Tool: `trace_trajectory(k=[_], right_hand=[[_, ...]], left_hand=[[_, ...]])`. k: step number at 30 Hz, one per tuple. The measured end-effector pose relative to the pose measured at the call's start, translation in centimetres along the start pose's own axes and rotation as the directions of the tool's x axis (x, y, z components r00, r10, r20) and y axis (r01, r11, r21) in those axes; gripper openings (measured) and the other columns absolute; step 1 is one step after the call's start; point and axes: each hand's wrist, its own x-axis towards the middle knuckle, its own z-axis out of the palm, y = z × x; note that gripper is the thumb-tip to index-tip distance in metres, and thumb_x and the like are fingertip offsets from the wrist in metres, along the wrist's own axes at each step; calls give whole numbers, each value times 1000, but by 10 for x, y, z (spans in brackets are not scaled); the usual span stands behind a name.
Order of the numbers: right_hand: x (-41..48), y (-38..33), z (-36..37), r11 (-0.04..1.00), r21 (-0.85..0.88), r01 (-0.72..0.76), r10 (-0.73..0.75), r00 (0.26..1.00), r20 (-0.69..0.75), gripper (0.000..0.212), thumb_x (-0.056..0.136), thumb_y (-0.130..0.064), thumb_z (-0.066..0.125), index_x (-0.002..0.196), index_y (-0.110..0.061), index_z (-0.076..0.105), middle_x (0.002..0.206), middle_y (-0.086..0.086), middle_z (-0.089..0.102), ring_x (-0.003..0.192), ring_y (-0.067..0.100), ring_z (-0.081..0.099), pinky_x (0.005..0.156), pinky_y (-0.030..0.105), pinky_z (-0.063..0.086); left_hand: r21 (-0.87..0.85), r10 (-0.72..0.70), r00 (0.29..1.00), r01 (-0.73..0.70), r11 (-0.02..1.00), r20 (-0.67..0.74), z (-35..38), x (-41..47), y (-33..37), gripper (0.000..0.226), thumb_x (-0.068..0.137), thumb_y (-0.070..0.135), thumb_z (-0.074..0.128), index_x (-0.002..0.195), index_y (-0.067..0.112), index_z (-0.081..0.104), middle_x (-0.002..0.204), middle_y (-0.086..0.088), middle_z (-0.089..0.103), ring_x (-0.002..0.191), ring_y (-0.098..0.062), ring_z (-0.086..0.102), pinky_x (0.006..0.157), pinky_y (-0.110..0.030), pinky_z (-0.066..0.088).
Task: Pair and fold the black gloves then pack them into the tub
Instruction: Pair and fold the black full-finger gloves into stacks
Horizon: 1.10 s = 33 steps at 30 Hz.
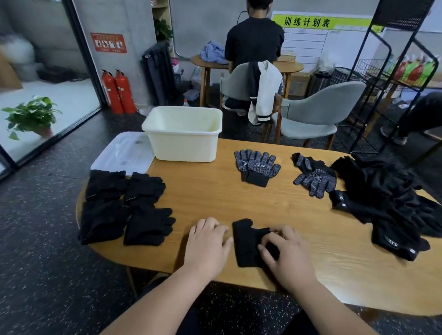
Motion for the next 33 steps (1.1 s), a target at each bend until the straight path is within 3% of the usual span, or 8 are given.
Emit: trace_trajectory(k=[6, 9, 13, 18, 21, 27, 30, 33], right_hand=[[11, -35, 16, 997, -53, -54, 58, 996, 74, 19, 90, -61, 66, 93, -43, 64, 112, -15, 48, 107, 15, 45, 85, 37, 41], [13, -53, 23, 996, -33, -79, 82, 992, 98, 22, 89, -66, 65, 91, -45, 61, 110, -17, 45, 106, 13, 42, 83, 36, 39], [14, -71, 28, 996, -3, -92, 92, 987, 131, 25, 89, -70, 64, 91, -45, 59, 110, -20, 43, 106, 11, 38, 85, 35, 35], [16, -84, 26, 995, 17, -101, 97, 980, 175, 25, 90, -69, 65, 92, -44, 59, 113, -18, 43, 107, 12, 36, 89, 35, 35], [20, -88, 25, 992, 77, -98, 84, 982, 171, 21, 89, -63, 69, 94, -44, 60, 115, -16, 44, 109, 15, 40, 91, 35, 38], [39, -108, 19, 928, 365, -69, 7, 986, 169, 13, 95, -41, 71, 104, -41, 62, 133, -11, 48, 129, 16, 38, 100, 31, 34], [53, -127, 19, 893, 447, -51, -21, 988, 156, 14, 95, -39, 72, 105, -44, 62, 130, -14, 50, 131, 16, 42, 104, 35, 38], [65, -149, 21, 865, 499, -42, -41, 987, 153, 15, 96, -37, 72, 105, -45, 63, 127, -16, 51, 130, 16, 44, 105, 37, 39]], left_hand=[[19, -151, 986, 150, 988, 67, -17, -1, -14, 35, 107, 52, 47, 127, 32, 67, 119, 9, 54, 116, -15, 49, 104, -36, 41], [-74, -249, 961, 259, 963, 119, -22, 0, -17, 34, 104, 53, 52, 126, 33, 68, 122, 8, 59, 115, -15, 56, 105, -39, 47], [-194, -342, 918, 380, 904, 202, -30, 1, -19, 32, 101, 48, 62, 127, 29, 60, 117, 8, 66, 105, -15, 65, 93, -39, 58], [-353, -432, 878, 479, 804, 207, -38, 3, -19, 39, 100, 38, 72, 133, 24, 57, 116, 6, 67, 105, -16, 66, 90, -33, 57], [-459, -426, 884, 464, 758, 191, -47, 4, -19, 40, 98, 35, 76, 134, 22, 62, 116, 5, 69, 106, -16, 67, 94, -33, 57], [-484, -320, 947, 293, 825, 28, -85, 6, -23, 37, 97, 31, 78, 131, 25, 66, 100, 14, 64, 98, -8, 64, 89, -23, 51], [-508, -323, 946, 280, 815, 4, -106, 7, -35, 36, 97, 31, 77, 131, 27, 66, 103, 14, 64, 99, -8, 63, 86, -22, 48], [-551, -350, 937, 289, 783, -5, -124, 5, -53, 36, 97, 30, 77, 131, 27, 67, 104, 12, 65, 104, -10, 64, 93, -28, 52]])
